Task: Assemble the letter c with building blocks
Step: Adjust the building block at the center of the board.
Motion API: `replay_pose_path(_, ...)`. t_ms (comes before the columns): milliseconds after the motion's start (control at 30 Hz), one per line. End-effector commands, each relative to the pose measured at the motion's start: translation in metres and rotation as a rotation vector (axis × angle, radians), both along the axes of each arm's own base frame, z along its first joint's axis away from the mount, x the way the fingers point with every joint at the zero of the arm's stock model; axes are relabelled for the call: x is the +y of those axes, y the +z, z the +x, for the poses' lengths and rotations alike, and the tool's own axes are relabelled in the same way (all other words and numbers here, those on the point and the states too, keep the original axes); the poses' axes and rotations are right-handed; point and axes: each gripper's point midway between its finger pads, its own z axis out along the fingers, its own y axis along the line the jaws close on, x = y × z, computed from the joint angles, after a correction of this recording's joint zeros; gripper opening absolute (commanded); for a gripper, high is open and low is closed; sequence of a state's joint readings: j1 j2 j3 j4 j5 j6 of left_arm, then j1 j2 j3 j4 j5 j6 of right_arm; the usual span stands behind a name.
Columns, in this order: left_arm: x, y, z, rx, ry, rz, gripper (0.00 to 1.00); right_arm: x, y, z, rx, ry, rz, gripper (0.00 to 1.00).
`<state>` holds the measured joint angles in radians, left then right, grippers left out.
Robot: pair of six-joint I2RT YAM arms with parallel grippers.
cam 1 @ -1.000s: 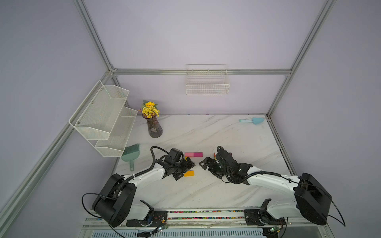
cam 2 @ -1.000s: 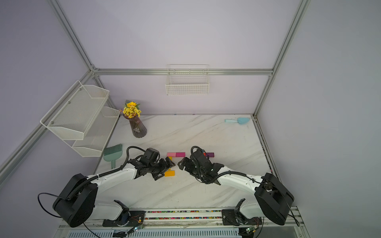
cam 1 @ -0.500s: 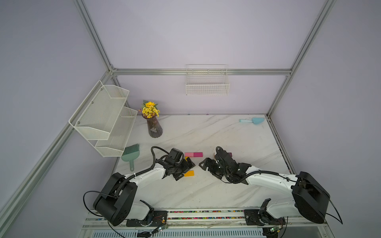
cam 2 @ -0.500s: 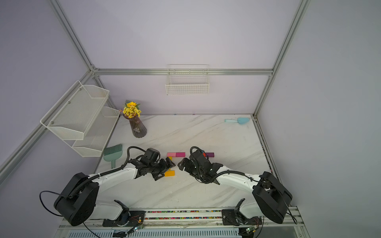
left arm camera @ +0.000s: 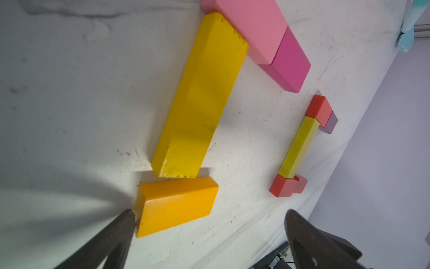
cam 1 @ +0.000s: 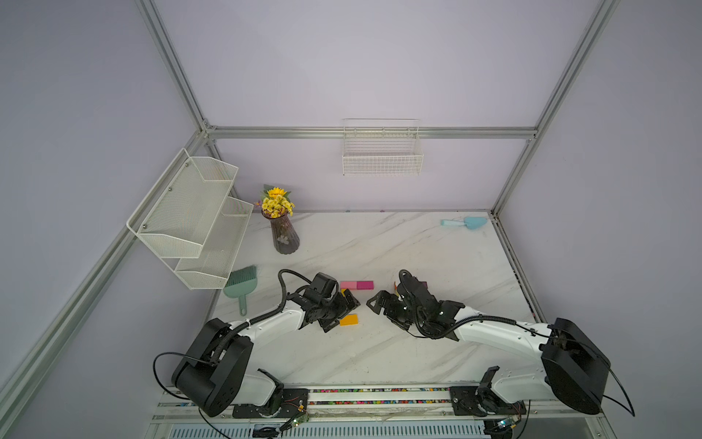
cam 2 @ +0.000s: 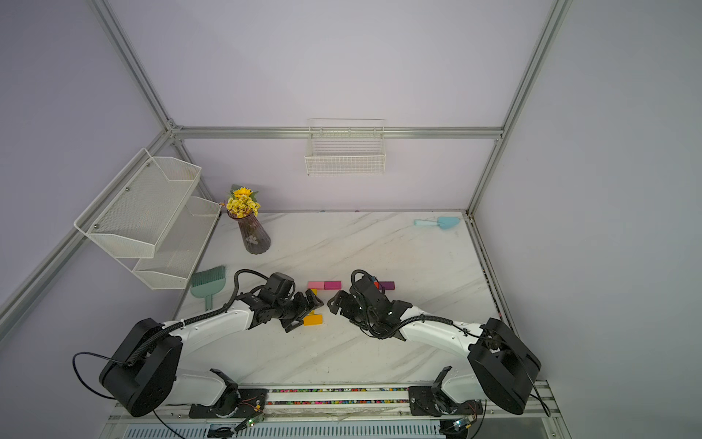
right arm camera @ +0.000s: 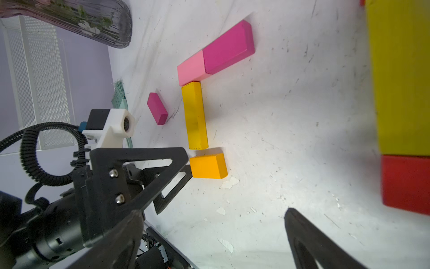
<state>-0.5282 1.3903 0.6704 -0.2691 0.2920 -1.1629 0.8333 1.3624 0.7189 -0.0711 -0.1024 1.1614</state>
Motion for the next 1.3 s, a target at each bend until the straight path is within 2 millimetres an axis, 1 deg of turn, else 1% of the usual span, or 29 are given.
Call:
replay_pose_path(0,-0.006,0.015,0.013,-0.053,-0.002,-0.033,1.00,-0.002,0.007,-0.003,-0.012,0.003,0.007,0.97)
replay_pose_path(300,-0.007,0.016,0.015,-0.057,0.000,-0.036,1.00,-0.004,0.007,-0.004,-0.012,-0.001,0.004,0.97)
replay_pose_path(400,-0.004,0.019,0.017,-0.060,0.008,-0.033,1.00,-0.004,0.008,-0.005,-0.013,0.000,0.004,0.97)
replay_pose_path(533,0.009,0.030,0.024,-0.076,0.029,-0.019,1.00,-0.005,0.009,-0.004,-0.033,0.017,-0.019,0.97)
replay_pose_path(633,0.025,0.043,0.031,-0.096,0.051,-0.001,1.00,0.003,0.008,-0.007,-0.037,0.041,-0.018,0.97)
replay_pose_path(733,0.046,0.055,0.037,-0.099,0.075,0.015,1.00,0.018,0.009,-0.013,-0.051,0.061,-0.006,0.96)
replay_pose_path(800,0.060,0.060,0.040,-0.094,0.089,0.019,1.00,0.031,0.002,-0.016,-0.047,0.053,-0.004,0.96)
replay_pose_path(933,0.084,0.063,0.039,-0.042,0.111,0.029,1.00,0.057,-0.008,-0.025,-0.029,0.029,0.015,0.96)
replay_pose_path(1033,0.099,0.062,0.039,0.000,0.117,0.066,1.00,0.077,-0.017,-0.033,-0.016,0.023,0.023,0.96)
replay_pose_path(1100,0.106,0.058,0.039,0.033,0.121,0.078,1.00,0.087,-0.023,-0.036,-0.011,0.009,0.035,0.96)
replay_pose_path(1267,0.113,0.056,0.044,0.053,0.115,0.063,1.00,0.106,-0.042,-0.044,0.005,-0.027,0.066,0.96)
